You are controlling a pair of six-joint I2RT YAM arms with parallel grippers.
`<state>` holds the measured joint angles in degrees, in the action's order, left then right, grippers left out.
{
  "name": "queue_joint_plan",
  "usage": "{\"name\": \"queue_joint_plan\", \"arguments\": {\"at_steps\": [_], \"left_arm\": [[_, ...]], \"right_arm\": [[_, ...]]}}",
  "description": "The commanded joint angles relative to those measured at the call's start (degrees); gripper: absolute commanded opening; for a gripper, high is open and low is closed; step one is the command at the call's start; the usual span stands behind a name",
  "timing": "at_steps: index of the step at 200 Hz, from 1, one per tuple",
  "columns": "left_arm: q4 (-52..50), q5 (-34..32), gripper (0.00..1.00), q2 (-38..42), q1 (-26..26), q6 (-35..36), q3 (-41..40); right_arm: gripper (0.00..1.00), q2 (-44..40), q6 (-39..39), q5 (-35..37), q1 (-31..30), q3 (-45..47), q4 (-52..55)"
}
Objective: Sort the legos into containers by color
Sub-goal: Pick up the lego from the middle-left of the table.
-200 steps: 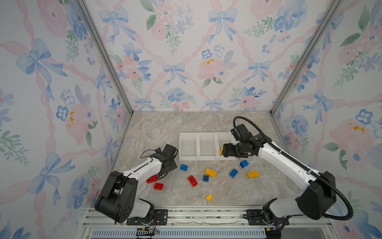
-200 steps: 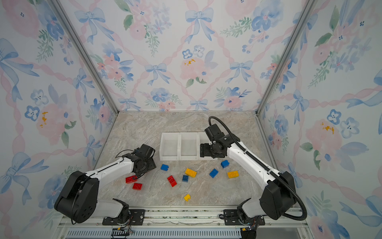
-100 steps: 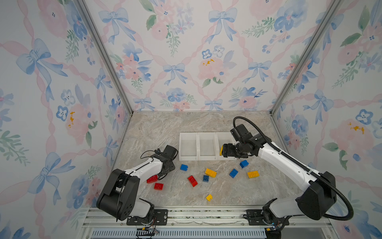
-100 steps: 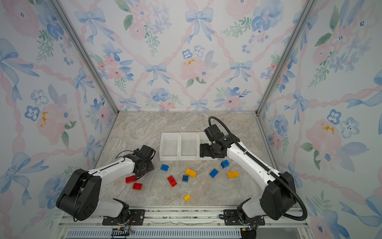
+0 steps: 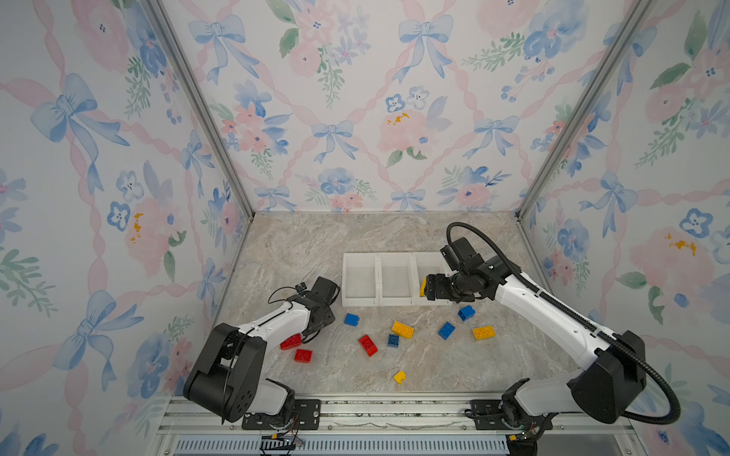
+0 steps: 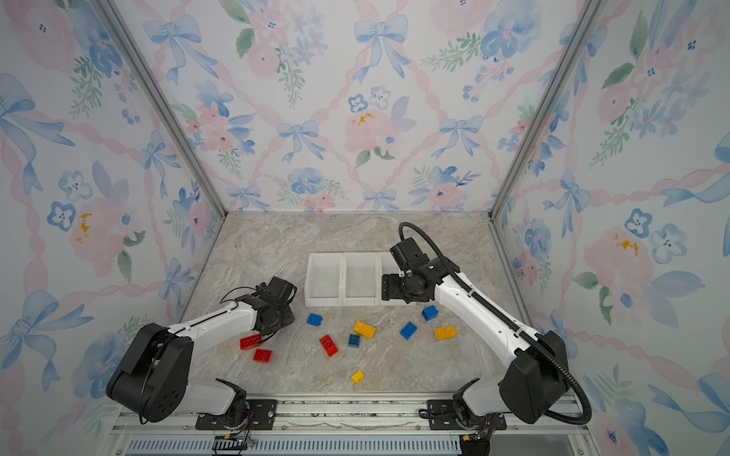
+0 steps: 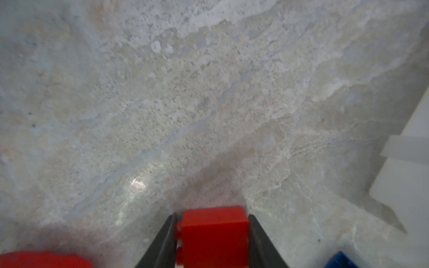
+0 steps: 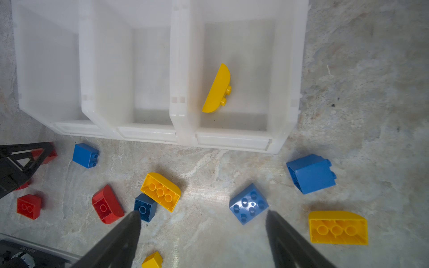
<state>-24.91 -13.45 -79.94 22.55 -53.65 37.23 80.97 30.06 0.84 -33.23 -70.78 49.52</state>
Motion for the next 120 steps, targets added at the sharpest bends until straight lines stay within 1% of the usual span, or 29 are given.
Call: {"name": "queue_joint_plan", "arguments": {"at_steps": [1,49,99,103,120], "left_arm": [[-1.29,2.47,0.27,2.36,0.40,1.07,-1.49],[-2.88,2.73,0.18,6.83,1.79,0.98,-1.49],[-6.72,0.89,0.17,9.14,5.70,0.72,1.44],[-7.20,0.58,0.17,9.40,6.09,0.66,3.48],[-8.63,-0.56,0.16,10.52,7.69,0.23,5.50]], "right_arm": [[0.87,-0.99,0.96,0.92,-0.81,0.65,1.54],[0.88,-1.43,1.05,0.94,-0.96,0.81,1.72],[0.88,-2.33,1.39,0.91,-1.08,1.50,1.79],[0.88,-2.46,1.40,0.87,-1.13,1.57,1.79],[0.88,-2.83,1.58,0.84,-1.22,1.95,1.86]]}}
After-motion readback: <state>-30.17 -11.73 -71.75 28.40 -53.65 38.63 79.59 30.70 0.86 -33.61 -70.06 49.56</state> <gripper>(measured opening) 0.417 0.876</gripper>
